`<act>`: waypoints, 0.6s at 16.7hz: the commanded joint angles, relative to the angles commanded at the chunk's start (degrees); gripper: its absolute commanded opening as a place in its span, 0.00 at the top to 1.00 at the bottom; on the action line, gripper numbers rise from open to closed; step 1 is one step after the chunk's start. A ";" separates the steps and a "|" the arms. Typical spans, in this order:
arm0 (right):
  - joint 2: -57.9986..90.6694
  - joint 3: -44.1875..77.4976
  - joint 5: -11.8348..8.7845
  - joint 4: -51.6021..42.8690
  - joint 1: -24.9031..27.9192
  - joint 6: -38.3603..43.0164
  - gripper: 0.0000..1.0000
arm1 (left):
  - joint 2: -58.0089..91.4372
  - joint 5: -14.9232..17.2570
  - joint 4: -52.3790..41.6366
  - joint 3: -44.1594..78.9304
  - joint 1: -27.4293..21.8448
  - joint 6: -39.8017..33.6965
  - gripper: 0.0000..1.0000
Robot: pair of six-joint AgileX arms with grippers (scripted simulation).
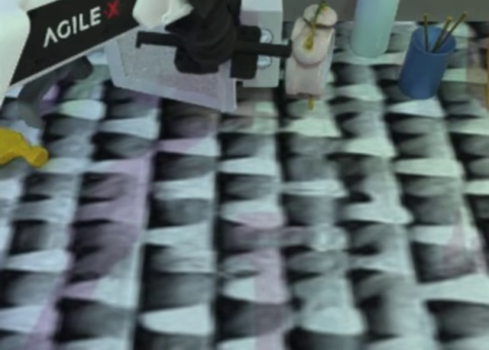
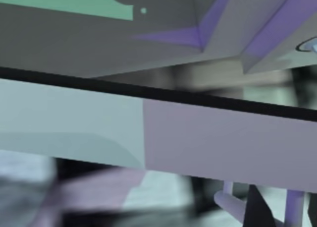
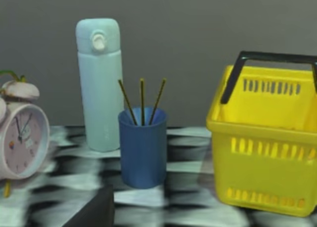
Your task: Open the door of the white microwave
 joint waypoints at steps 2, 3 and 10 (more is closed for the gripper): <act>0.00 0.00 0.00 0.00 0.00 0.00 0.00 | 0.00 0.00 0.00 0.00 0.00 0.00 1.00; 0.00 0.00 0.00 0.00 0.00 0.00 0.00 | 0.00 0.00 0.00 0.00 0.00 0.00 1.00; 0.00 0.00 0.00 0.00 0.00 0.00 0.00 | 0.12 0.55 0.02 0.17 -0.65 -0.37 1.00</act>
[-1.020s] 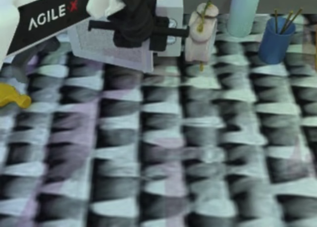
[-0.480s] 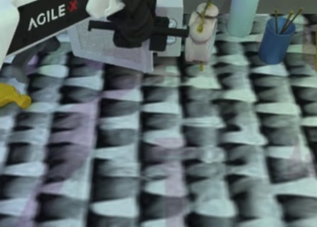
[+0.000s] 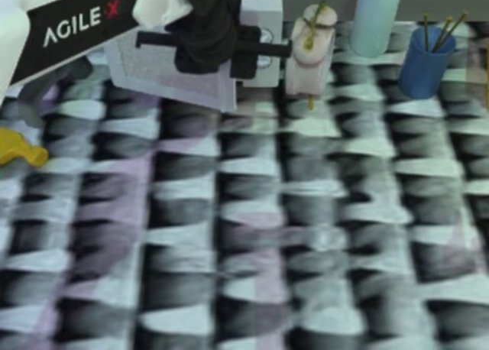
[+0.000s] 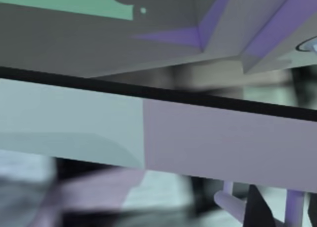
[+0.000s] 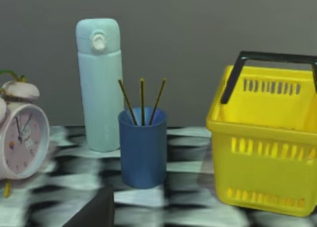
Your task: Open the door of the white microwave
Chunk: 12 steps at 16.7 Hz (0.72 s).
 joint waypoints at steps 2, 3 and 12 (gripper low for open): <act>0.00 0.00 0.00 0.00 0.00 0.00 0.00 | -0.74 0.36 0.52 -0.98 0.22 0.87 1.00; 0.00 0.00 0.00 0.00 0.00 0.00 0.00 | -1.52 0.77 1.05 -2.23 0.52 1.88 1.00; 0.00 0.00 0.00 0.00 0.00 0.00 0.00 | -5.16 2.85 3.57 -7.88 1.81 6.60 1.00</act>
